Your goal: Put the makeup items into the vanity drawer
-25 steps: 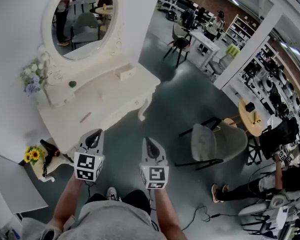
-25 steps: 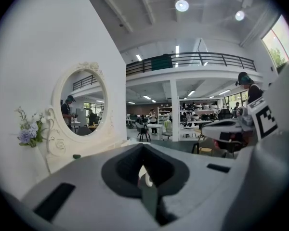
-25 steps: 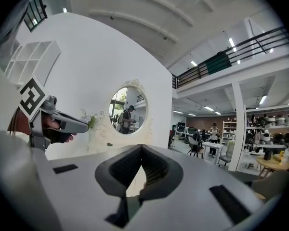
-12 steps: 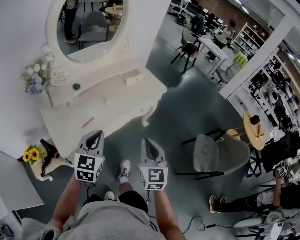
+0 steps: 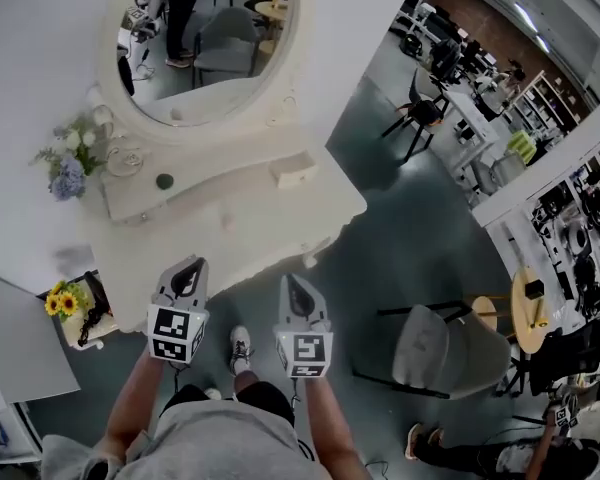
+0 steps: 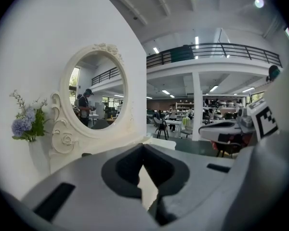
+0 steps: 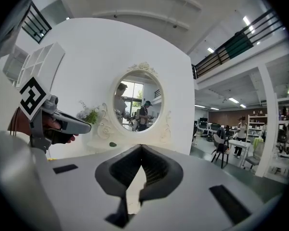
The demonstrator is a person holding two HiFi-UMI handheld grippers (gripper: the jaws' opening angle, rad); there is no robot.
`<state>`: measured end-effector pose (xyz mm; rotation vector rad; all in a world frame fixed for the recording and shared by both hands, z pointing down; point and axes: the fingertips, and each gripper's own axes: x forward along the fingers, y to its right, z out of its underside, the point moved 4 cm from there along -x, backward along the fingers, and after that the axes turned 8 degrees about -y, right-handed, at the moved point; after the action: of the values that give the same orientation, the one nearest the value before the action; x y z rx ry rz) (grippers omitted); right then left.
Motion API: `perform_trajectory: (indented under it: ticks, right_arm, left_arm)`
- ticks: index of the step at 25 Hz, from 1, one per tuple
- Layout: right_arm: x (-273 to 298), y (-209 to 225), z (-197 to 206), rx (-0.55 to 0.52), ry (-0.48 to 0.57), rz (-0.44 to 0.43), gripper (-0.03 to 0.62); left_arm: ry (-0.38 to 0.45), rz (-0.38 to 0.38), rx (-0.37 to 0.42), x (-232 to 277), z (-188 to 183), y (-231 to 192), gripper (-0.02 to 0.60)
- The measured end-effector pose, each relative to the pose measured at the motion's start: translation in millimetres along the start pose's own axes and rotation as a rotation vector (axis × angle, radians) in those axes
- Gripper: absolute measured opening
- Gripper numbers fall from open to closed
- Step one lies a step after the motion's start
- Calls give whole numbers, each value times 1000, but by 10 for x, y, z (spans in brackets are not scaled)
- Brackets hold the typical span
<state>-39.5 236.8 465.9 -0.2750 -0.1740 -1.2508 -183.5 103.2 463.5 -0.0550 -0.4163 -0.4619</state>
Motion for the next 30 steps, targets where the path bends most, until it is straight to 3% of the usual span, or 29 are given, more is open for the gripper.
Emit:
perform_trajectory:
  ticks: [9, 26, 29, 30]
  right_arm:
    - [1113, 128, 27, -28, -66, -174, 12]
    - [2576, -213, 658, -59, -248, -440, 19]
    - [2775, -307, 816, -62, -307, -490, 158]
    - [2830, -331, 859, -68, -323, -500, 167]
  left_arm:
    - [-75, -111, -81, 633, 3, -380, 0]
    - [-245, -259, -259, 1364, 662, -995, 0]
    - [-275, -269, -269, 1416, 747, -1064, 0]
    - [-282, -273, -275, 1430, 762, -1084, 0]
